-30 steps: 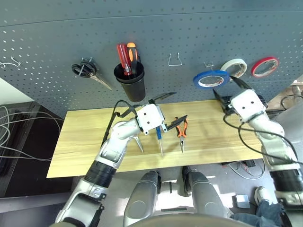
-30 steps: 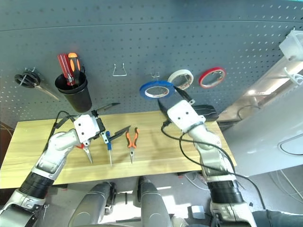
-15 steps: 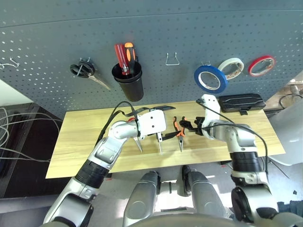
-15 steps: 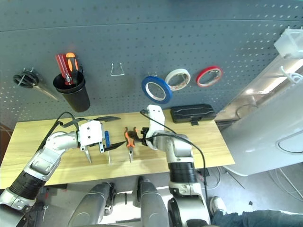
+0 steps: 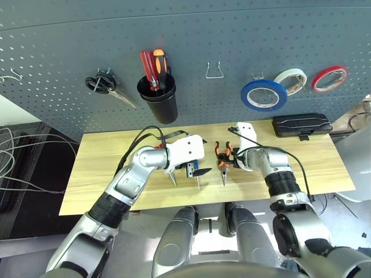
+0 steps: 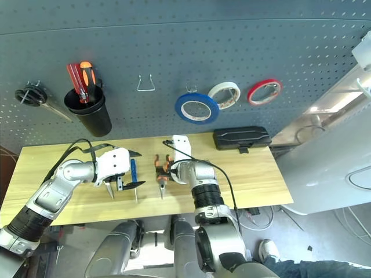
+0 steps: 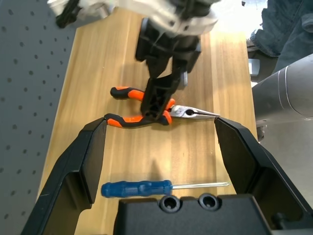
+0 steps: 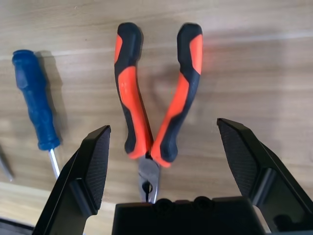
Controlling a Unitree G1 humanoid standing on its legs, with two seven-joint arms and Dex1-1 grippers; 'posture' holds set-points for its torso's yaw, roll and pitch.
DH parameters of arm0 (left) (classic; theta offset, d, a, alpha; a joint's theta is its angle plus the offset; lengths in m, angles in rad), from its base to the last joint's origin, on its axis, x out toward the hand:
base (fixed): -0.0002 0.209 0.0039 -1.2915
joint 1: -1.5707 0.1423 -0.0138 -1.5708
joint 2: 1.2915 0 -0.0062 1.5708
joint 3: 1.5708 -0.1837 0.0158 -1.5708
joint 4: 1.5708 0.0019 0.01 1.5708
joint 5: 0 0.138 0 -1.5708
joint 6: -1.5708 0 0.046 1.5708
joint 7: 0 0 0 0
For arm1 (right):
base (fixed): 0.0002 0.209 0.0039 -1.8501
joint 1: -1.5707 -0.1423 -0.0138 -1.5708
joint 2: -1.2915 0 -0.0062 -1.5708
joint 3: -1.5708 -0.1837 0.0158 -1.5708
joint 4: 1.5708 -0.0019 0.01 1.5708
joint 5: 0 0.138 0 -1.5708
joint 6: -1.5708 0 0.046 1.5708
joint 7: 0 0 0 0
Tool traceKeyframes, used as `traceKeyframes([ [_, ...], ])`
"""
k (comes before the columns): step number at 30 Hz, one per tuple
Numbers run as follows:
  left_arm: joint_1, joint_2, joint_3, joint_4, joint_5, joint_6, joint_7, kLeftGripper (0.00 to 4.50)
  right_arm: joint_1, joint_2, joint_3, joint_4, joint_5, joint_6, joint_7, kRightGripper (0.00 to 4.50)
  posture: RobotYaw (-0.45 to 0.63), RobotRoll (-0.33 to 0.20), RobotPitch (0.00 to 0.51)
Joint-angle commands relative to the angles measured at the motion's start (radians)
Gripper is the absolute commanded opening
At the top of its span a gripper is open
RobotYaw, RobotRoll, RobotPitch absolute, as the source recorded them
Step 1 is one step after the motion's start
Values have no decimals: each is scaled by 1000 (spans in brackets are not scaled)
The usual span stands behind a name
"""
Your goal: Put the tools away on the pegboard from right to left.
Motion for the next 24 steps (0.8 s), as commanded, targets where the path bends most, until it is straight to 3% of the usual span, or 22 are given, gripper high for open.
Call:
traceKeyframes([
  [1,9,6,-20,7,8,-4,-14,4500,-33,23,4,113,-27,-83,-25,4492,67,0,306],
  [9,1,3,-20,30,11,-18,-21,4500,-108,67,-14,246,-32,-134,-80,4492,74,0,323],
  [14,-3,6,-16,41,9,-22,-26,4500,-112,91,0,230,-37,-64,-115,4492,75,0,319],
  [24,-7,9,-9,56,7,-34,-30,4500,-59,145,-84,170,17,62,-239,4492,68,0,310],
])
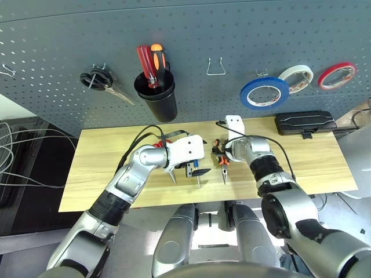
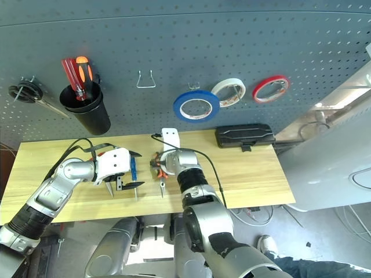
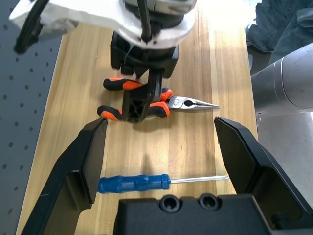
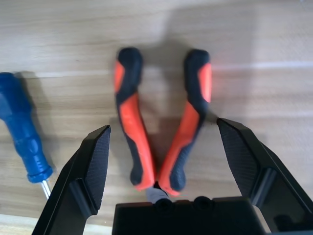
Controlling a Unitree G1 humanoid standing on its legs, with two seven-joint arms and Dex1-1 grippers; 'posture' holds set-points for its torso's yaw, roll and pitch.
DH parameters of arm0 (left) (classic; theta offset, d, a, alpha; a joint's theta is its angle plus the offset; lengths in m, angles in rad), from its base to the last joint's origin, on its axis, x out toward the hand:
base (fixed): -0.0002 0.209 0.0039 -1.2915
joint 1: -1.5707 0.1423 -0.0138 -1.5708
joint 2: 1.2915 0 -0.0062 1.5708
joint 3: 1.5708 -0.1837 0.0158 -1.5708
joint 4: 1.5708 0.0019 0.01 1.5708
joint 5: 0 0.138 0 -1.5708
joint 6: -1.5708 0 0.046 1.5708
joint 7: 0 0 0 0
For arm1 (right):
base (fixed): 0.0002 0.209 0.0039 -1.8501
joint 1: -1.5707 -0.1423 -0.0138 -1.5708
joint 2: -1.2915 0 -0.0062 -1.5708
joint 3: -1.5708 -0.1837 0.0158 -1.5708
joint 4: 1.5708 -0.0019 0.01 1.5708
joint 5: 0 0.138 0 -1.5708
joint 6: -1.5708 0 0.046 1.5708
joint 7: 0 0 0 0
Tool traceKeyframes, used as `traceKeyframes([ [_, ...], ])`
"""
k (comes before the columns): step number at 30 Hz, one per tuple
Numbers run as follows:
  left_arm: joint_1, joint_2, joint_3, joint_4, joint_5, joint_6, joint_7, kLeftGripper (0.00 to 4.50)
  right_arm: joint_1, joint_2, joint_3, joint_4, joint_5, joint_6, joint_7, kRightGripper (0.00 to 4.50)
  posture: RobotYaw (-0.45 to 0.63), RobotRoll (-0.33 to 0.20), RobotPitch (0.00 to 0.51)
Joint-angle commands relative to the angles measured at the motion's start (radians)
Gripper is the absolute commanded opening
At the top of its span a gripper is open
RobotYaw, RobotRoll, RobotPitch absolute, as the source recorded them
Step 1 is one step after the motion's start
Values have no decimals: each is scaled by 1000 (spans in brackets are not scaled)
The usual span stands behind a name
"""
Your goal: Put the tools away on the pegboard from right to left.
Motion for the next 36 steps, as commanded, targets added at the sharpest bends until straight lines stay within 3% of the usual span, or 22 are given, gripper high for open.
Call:
traceKeyframes([
  [1,9,5,-9,19,2,-9,-8,4500,73,89,-38,13,25,50,-47,4492,67,0,308],
  [21,6,3,-6,42,11,-9,1,4500,52,169,-50,-6,105,202,-139,4492,74,0,297],
  [24,7,3,-4,43,12,-5,5,4500,45,161,-42,6,105,185,-134,3870,74,0,297],
  [30,15,6,4,42,10,-5,13,4500,36,146,-1,4,102,163,-97,1859,77,0,297],
  [36,17,2,4,44,8,-7,22,4500,43,93,86,-76,97,213,-11,1855,68,0,293],
])
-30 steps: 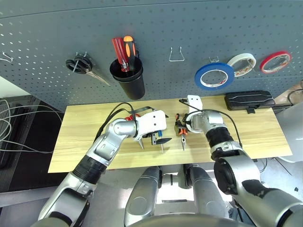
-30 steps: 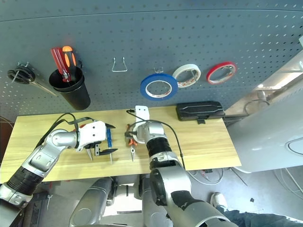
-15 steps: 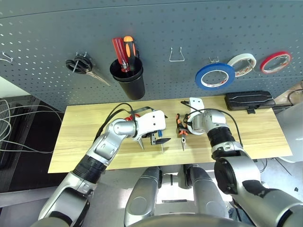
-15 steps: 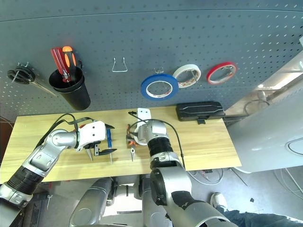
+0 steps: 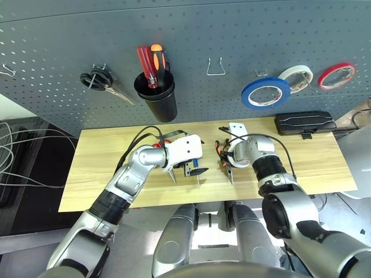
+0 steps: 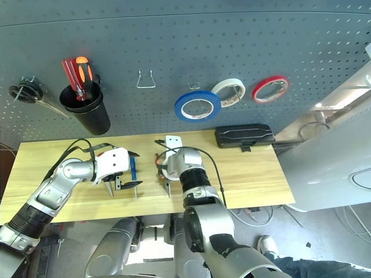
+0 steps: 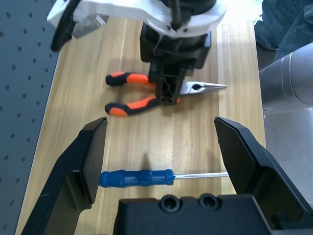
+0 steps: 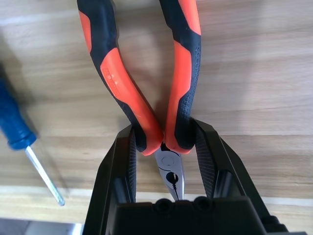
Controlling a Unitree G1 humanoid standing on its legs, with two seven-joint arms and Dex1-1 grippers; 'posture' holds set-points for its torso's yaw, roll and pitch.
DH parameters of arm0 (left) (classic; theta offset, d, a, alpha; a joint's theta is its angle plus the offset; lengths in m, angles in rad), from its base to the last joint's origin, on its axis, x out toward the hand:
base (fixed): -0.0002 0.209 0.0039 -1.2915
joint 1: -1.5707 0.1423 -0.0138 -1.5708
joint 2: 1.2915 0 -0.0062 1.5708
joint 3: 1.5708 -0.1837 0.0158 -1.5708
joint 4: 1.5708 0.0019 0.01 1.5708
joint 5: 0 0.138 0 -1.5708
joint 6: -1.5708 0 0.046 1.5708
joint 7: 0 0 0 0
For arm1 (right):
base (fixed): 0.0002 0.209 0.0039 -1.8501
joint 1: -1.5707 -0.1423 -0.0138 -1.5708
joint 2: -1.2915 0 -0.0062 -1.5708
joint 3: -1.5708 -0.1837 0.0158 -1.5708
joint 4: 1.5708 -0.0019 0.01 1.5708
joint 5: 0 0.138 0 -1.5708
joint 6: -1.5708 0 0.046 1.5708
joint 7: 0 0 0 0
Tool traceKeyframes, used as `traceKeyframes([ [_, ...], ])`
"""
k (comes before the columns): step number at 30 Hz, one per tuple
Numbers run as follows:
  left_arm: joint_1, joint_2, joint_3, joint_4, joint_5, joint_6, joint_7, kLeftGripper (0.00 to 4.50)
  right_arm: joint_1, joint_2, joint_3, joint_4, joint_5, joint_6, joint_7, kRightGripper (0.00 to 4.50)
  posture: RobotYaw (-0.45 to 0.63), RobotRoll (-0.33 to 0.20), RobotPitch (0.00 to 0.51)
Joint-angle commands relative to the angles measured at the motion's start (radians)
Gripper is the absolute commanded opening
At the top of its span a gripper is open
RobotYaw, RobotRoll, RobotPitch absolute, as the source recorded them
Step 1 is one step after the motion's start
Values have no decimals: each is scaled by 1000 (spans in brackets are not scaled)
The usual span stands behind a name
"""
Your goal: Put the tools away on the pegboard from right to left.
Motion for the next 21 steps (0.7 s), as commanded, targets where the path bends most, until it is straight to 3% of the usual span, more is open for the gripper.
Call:
traceKeyframes([
  [1,23,1,1,9,0,3,5,4500,40,63,81,-69,-4,46,84,1855,65,0,292],
  [6,61,-14,38,-25,-31,23,41,4500,85,-135,348,-311,-24,35,369,1855,56,0,288],
  [8,76,-14,53,-41,-36,26,54,4500,104,-200,397,-389,-28,15,443,1855,56,0,284],
  [11,99,-10,75,-63,-42,26,75,4500,135,-280,428,-480,-41,-39,519,1855,57,0,281],
  [16,146,7,127,-113,-57,28,112,4500,209,-373,392,-618,-25,-107,611,1855,51,0,271],
  [21,191,21,163,-140,-68,16,141,4500,275,-424,362,-767,3,-261,726,1855,40,0,268],
])
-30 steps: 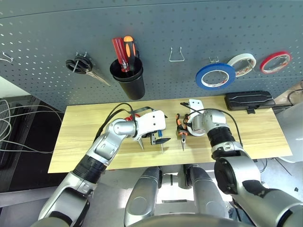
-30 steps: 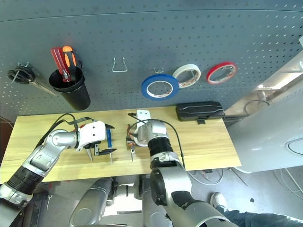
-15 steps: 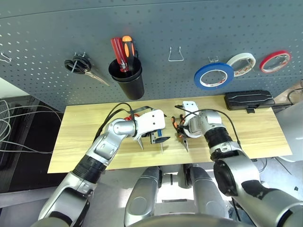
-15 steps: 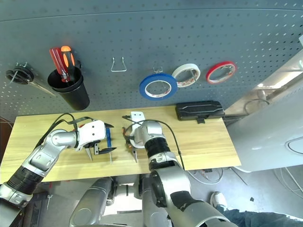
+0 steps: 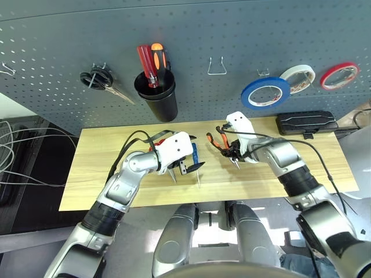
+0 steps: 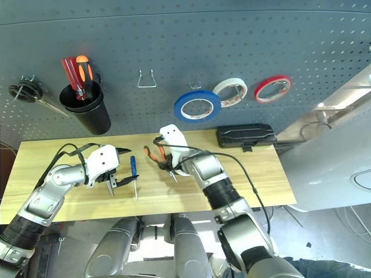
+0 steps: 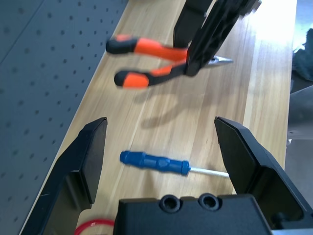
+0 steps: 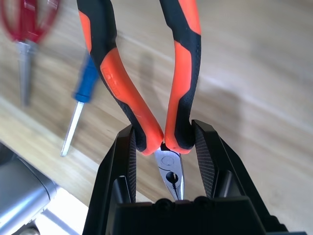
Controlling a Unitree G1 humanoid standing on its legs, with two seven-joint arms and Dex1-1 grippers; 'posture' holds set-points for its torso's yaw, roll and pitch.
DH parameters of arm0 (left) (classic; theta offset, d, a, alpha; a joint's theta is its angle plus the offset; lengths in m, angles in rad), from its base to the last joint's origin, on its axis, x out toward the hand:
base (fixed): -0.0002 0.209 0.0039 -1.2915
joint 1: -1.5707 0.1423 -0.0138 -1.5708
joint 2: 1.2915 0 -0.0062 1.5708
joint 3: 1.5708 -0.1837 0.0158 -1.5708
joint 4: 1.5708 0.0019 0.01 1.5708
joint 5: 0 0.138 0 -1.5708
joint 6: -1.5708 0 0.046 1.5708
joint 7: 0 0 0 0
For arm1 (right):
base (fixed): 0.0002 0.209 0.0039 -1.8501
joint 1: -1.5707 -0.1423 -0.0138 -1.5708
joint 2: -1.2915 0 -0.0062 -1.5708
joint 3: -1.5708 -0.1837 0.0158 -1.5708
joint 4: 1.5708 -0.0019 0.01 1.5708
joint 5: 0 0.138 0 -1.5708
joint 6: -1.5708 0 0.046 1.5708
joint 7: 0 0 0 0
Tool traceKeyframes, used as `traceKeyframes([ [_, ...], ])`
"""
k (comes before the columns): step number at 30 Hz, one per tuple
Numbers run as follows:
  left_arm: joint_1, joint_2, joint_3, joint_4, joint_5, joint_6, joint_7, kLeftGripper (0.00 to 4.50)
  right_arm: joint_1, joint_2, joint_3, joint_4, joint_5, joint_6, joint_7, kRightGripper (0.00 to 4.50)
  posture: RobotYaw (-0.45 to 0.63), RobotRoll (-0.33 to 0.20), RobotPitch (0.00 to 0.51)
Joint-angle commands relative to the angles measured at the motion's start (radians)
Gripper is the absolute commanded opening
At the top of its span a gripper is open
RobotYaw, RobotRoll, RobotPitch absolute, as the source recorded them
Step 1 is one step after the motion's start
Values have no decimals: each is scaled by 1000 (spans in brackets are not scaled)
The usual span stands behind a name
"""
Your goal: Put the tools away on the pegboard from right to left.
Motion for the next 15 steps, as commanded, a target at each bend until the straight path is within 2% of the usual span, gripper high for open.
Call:
traceKeyframes([
  [1,47,0,29,-18,-16,-33,26,4500,35,-15,-39,-104,33,-137,84,1855,38,0,267],
  [7,76,-40,88,-4,-30,-256,119,4500,31,3,-129,-174,78,-328,160,1855,25,0,265],
  [9,66,-57,111,6,-30,-342,159,4500,10,20,-152,-202,93,-392,180,1855,24,0,264],
  [15,12,-90,143,37,-34,-463,219,4500,-93,101,-215,-235,130,-468,152,1855,19,0,260],
])
